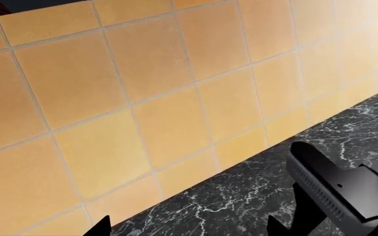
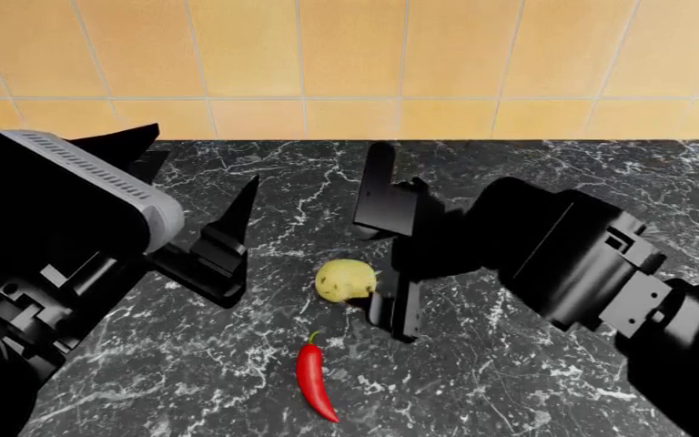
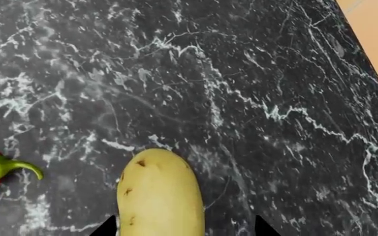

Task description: Pick the chili pepper, potato from the counter and place them in the cabinet. Then close the cabinet.

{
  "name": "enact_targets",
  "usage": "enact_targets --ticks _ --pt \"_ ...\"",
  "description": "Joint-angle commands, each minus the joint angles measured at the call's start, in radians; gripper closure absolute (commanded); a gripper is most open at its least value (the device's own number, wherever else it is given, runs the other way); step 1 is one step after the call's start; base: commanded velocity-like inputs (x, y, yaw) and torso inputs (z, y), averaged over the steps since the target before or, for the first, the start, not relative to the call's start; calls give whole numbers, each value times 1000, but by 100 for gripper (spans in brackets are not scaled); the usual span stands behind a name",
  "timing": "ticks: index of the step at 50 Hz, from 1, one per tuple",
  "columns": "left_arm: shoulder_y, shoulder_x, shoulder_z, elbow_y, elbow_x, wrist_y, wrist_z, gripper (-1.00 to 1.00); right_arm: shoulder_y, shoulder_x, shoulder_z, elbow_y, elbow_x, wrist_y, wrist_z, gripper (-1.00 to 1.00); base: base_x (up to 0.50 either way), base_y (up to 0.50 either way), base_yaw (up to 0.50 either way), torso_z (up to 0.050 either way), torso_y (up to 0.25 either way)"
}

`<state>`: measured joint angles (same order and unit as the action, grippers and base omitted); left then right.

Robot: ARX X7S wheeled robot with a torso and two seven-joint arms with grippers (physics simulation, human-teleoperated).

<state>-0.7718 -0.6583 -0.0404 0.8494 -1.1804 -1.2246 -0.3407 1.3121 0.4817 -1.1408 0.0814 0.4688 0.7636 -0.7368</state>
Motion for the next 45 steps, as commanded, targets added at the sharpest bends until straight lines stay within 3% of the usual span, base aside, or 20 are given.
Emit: enact_targets --ticks 1,18,19,39,45 --pt "6 -5 8 -3 6 12 1 -100 -20 -17 -30 48 -19 -21 -9 -100 0 0 0 39 0" --pt "6 -5 21 -8 5 25 -3 -100 -54 -58 -49 133 -35 -75 -15 -100 1 1 2 38 0" --pt "5 -6 21 -8 3 24 -4 -100 -56 -57 -49 136 -35 -76 -15 100 0 0 4 36 0" --pt "34 -34 67 20 16 22 8 -100 -3 163 76 -188 42 102 105 100 1 0 1 9 0" --pt "24 -45 84 35 -61 -8 21 -100 6 185 116 -192 61 142 141 100 0 0 0 0 0"
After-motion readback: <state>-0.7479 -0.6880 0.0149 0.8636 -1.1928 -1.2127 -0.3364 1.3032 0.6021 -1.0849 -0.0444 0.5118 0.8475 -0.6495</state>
